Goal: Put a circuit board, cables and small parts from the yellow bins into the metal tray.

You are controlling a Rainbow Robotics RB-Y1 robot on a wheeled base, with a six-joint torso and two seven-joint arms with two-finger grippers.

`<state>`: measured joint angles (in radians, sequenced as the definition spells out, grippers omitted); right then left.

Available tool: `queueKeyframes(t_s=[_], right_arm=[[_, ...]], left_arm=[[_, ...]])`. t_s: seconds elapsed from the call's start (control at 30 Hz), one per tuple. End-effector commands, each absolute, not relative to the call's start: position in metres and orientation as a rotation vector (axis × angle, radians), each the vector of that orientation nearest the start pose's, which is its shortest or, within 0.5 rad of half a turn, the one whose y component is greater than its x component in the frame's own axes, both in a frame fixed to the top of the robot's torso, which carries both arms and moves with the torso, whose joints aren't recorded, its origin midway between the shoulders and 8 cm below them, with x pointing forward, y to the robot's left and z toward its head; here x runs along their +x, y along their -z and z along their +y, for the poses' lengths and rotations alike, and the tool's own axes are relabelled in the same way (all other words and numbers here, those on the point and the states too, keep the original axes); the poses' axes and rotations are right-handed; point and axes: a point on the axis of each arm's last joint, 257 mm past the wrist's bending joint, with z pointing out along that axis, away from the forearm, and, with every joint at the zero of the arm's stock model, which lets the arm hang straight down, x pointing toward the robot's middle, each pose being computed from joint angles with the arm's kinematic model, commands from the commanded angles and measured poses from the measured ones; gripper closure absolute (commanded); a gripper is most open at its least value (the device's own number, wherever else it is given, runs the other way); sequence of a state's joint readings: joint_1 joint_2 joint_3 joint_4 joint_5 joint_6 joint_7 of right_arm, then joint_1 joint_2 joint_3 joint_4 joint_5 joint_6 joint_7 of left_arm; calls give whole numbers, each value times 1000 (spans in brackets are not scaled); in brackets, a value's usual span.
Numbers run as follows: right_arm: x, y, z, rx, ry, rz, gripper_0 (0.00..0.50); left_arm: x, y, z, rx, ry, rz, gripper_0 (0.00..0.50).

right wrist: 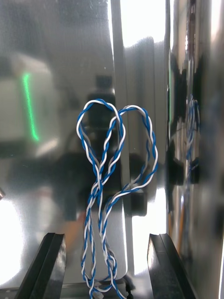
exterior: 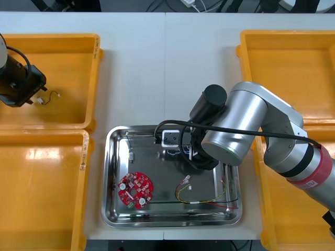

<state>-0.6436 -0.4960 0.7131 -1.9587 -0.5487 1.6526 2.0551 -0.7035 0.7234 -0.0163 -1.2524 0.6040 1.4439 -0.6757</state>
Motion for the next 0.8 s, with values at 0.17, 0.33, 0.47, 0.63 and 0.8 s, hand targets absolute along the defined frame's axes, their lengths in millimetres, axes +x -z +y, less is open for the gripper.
queueKeyframes(t_s=[0.17, 0.33, 0.47, 0.63, 0.8], right_arm=[[414, 215, -83, -1863, 243, 1987, 0], [410, 179, -101, -1827, 201, 2054, 0], [423, 143, -96, -1724, 140, 2041, 0], [432, 112, -103, -1566, 80, 2095, 0], [440, 94, -127, -1426, 86, 2173, 0]], left_arm=[[567, 201, 389, -994, 199, 2407, 0], [566, 206, 386, -997, 196, 2410, 0], [564, 210, 386, -997, 193, 2418, 39], [562, 214, 385, -998, 190, 2424, 343], [562, 214, 387, -996, 187, 2425, 498]])
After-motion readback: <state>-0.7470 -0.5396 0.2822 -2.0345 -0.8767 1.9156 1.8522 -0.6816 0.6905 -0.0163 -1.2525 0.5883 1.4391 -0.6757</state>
